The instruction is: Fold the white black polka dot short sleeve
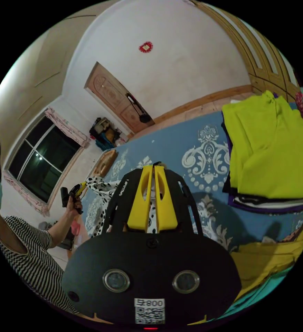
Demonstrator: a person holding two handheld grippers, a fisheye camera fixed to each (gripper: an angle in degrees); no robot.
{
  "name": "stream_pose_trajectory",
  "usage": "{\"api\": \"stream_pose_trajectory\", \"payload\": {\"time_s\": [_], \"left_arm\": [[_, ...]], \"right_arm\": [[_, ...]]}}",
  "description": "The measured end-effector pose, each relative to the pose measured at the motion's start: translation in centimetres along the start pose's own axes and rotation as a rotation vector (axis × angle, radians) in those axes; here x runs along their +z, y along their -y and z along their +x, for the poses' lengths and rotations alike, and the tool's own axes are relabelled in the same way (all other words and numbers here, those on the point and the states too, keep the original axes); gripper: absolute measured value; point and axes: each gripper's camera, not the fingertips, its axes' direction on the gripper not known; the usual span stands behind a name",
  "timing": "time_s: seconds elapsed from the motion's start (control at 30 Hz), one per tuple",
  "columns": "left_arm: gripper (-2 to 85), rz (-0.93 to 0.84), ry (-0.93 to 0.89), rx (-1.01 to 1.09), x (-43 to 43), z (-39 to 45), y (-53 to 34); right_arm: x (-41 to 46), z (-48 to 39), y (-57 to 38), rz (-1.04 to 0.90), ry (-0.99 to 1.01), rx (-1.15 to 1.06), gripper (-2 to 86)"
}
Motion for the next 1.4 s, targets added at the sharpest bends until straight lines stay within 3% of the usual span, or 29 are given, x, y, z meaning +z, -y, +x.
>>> {"api": "stream_pose_trajectory", "payload": {"time_s": [0.17, 0.37, 0.53, 0.8, 1.1, 1.4], "left_arm": [[0.9, -0.037, 0.100, 0.039, 3.6, -1.0, 4.7], [2.0, -0.229, 0.256, -0.041, 11.2, -5.5, 7.1], [5.3, -0.239, 0.178, -0.102, 13.5, -8.2, 6.7], [8.5, -0.165, 0.079, -0.105, 9.7, -10.1, 4.4], [5.7, -0.508, 0.242, -0.009, 14.9, -9.8, 0.6], [3.3, -0.484, 0.308, 0.008, 16.3, -10.7, 1.5]], "right_arm": [[1.6, -0.4, 4.3, -0.020, -0.034, -0.046, 0.4], [8.8, 2.6, 8.6, -0.245, -0.129, 0.043, 0.5], [13.2, 5.7, 9.2, -0.385, -0.167, 0.143, 0.7], [9.9, 6.6, 7.9, -0.285, -0.153, 0.135, 1.6], [10.1, 2.3, 1.6, -0.482, -0.199, -0.039, 6.2], [10.8, 2.3, 2.0, -0.546, -0.332, -0.042, 2.4]]}}
